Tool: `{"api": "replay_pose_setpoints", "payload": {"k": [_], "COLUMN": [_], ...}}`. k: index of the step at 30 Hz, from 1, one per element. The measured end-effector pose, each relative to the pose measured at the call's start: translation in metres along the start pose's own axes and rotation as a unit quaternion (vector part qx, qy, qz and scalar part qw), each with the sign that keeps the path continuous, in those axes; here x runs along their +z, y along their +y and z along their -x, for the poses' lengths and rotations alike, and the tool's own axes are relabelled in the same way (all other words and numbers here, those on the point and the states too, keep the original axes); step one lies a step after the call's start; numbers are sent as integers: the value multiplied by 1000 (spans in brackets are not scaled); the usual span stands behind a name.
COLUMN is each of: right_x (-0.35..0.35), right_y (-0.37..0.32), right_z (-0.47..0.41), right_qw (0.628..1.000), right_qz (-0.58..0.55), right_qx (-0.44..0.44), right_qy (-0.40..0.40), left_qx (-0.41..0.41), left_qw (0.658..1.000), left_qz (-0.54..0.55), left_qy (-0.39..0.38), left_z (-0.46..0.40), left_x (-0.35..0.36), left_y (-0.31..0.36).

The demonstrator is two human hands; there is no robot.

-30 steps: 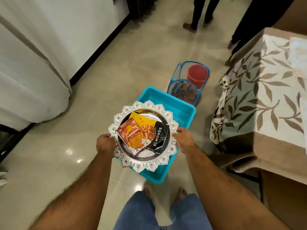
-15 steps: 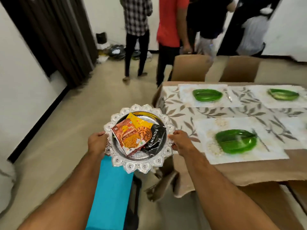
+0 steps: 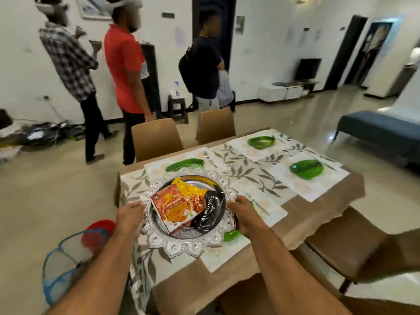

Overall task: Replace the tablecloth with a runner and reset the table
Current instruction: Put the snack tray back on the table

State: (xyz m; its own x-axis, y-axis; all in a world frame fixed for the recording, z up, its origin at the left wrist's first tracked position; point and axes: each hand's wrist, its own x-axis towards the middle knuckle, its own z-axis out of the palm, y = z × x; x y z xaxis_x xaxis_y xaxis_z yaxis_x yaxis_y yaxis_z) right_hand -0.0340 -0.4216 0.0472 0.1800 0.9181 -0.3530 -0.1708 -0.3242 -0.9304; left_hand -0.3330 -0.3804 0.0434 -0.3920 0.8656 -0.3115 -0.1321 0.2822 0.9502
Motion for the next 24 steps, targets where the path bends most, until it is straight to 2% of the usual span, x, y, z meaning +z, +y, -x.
{"api": "replay_pose_setpoints", "payload": {"k": [7,12,20,24], "right_x": [-27,-42,-82,-106], "right_y": [-24,-32,-12,-21], "right_z": [-46,-64,-101,-134], "right_qw": [987,969,933,922], "right_qz": [-61,-125,-180,-199], "right_qx": [-38,-33,0,14], "right_qy": [145,212,312,332], "left_qx": [-5,-10,-109,-127], "left_qw": [991,985,959,952], "left_qz": [-43,-65,-47,-55], "left_qy": [-124,-162,-258,-274], "left_z": [-57,-77,-100,-104], "left_x": [93,144,210,247], "left_y": [38,56,25,19]}}
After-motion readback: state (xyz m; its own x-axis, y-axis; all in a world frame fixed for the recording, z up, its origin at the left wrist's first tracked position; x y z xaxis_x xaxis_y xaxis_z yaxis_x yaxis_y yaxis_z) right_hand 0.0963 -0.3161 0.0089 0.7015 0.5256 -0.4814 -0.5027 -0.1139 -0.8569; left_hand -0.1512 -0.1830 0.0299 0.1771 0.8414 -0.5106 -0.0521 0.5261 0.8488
